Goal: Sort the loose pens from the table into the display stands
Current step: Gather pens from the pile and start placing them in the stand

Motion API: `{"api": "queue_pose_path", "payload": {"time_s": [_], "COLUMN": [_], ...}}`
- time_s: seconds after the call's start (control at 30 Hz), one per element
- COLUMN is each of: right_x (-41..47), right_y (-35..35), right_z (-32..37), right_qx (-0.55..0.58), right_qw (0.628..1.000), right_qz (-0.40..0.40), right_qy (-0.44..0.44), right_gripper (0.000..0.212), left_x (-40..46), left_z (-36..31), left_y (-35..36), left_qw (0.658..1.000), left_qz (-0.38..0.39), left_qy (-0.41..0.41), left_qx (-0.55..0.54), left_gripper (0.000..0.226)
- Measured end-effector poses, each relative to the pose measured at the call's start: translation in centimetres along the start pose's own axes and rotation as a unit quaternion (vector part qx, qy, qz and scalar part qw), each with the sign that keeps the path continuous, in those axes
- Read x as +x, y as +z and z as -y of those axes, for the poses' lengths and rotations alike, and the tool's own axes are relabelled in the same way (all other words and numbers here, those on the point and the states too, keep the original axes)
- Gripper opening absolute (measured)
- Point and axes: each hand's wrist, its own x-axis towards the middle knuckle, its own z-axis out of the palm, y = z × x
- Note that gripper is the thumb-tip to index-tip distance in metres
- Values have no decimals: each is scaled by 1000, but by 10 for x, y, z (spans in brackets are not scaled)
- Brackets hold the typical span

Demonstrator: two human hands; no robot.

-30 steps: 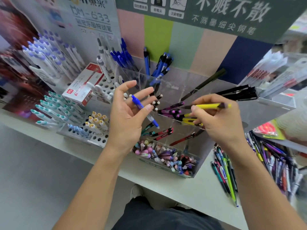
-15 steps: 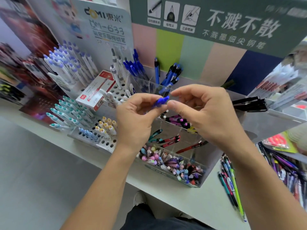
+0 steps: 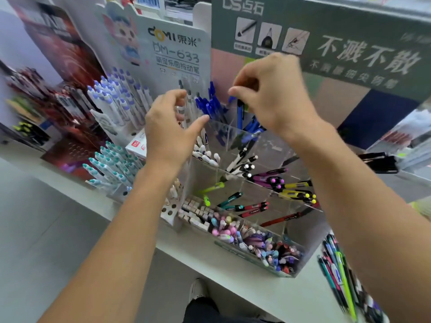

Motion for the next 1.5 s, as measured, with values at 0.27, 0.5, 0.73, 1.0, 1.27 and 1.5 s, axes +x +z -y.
{"api": "queue_pose_path", "payload": {"time_s": [0.27, 0.5, 0.73, 1.0, 1.27, 1.5], "right_x": [32, 37, -4, -28, -40, -183], "right_y": [-20, 24, 15, 11, 13, -71], "right_z": [17, 6, -6, -39, -46, -78], "right_qx": [-28, -72, -86, -4, 100, 200], "right_qw": [994, 982, 991, 969, 985, 963], "right_qz": [105, 168, -3, 56, -15, -70], "right_qy": [13, 46, 99, 242, 137, 167], "right_gripper": [5, 12, 21, 23, 21, 8], "left_x": [53, 54, 27, -12, -29, -122], "left_z": [-3, 6, 19, -2, -17, -95], "left_y": [21, 13, 1, 24, 31, 80], "left_qw": [998, 994, 995, 991, 991, 946], "left_qz": [47, 76, 26, 79, 52, 236], "left_qy": [41, 8, -23, -30, -42, 26], "left_qx": [25, -79, -96, -108, -120, -221], "left_gripper": [42, 53, 40, 20, 26, 7]}}
